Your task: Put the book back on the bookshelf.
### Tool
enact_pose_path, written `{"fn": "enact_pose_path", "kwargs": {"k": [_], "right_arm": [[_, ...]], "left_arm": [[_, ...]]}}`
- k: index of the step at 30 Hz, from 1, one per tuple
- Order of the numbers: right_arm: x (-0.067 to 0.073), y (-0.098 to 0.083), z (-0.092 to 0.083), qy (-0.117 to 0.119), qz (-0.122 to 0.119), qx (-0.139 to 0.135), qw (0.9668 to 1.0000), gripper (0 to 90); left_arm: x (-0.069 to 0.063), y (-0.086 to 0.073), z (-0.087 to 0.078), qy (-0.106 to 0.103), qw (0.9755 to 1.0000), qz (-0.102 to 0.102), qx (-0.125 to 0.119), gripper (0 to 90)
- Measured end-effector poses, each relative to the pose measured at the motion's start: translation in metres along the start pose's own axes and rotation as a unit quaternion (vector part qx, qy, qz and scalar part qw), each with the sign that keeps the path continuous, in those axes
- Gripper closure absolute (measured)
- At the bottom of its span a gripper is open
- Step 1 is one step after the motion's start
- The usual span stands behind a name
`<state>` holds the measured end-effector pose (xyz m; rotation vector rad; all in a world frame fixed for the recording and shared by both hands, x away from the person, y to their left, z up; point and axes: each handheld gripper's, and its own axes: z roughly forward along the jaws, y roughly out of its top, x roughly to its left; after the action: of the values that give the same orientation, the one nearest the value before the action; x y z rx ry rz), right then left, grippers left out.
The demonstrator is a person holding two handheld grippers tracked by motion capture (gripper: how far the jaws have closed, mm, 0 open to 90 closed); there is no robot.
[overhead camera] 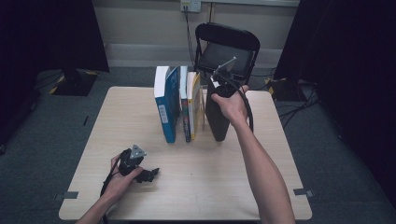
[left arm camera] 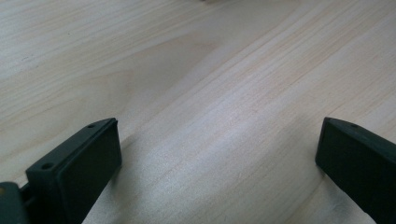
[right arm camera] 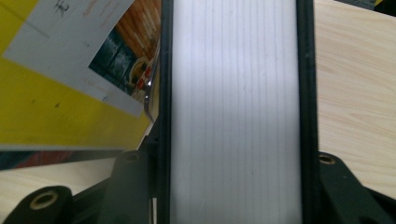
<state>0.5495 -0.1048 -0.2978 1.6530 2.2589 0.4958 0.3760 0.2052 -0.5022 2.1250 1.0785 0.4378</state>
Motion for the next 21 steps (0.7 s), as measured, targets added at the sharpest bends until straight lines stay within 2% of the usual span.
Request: {"fn": "enact_pose_path", "kwargs": {"k": [3, 7, 21], "right_arm": [[0.001, 0.005, 0.006, -0.007, 0.004, 0.003, 1.0, 53.5], [0.002, 0.009, 0.016, -0.005, 0.01, 0.005, 0.9999, 53.5], [0.013, 0.027, 0.028, -0.013, 0.014, 0.0, 0.9998, 53.4]], "left_arm": [[0.0, 0.0, 0.0, -0.001, 1.0, 0.001, 0.0, 0.0], [0.0, 0.0, 0.0, -0.002, 1.0, 0.002, 0.0, 0.0], [0.001, 0.0, -0.001, -0.006, 1.0, 0.003, 0.002, 0.0]]}}
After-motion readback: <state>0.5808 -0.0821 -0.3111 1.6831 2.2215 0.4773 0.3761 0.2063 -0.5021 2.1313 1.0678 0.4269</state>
